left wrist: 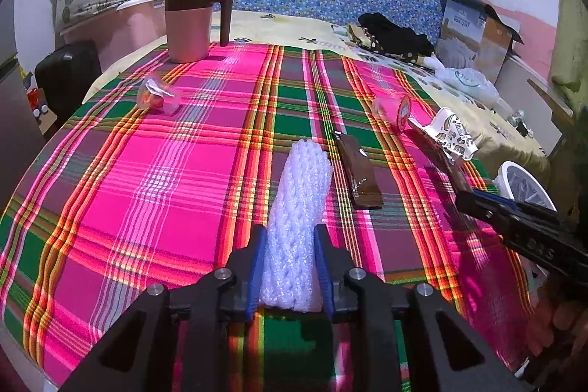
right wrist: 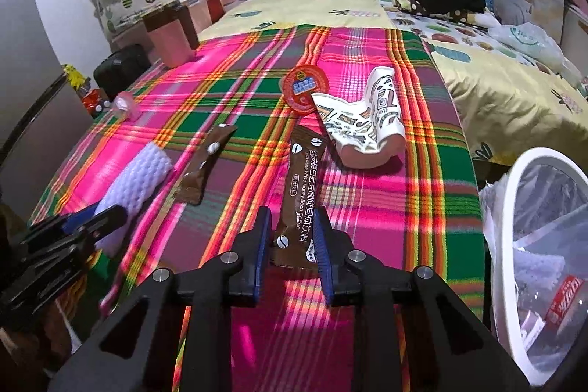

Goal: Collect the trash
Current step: 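Grasp the brown snack wrapper with the right gripper, then carry the foam sleeve and brown wrapper over the white bin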

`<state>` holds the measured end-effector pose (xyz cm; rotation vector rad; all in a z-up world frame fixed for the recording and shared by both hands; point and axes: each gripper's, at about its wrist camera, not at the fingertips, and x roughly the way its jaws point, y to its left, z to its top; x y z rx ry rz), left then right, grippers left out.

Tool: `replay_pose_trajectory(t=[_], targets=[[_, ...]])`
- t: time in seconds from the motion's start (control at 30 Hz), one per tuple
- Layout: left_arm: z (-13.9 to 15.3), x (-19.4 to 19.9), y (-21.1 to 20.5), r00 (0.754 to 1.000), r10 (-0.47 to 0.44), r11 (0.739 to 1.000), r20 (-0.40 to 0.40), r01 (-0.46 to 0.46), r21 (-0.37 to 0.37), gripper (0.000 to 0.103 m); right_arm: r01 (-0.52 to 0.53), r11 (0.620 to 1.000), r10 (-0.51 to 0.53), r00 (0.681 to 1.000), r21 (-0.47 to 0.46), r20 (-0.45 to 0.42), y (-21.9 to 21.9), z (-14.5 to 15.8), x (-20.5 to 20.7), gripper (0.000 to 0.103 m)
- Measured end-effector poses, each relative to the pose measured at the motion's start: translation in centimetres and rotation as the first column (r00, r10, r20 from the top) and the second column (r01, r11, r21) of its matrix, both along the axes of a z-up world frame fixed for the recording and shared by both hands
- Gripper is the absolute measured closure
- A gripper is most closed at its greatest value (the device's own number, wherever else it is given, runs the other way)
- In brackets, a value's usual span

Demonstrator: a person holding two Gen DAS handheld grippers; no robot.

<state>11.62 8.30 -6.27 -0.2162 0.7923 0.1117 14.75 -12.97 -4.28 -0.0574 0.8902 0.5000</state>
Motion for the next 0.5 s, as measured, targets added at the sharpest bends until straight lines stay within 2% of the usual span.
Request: replay_pose_trajectory(t=[0.5], targets=[[3.0, -2.5, -2.8, 0.995, -0.071, 0.997, 0.068, 0.072, -0.012, 0.078, 0.039, 0.998, -0.040, 0.999, 0.051, 0.029, -3.1, 1.8, -3.3, 0.079]])
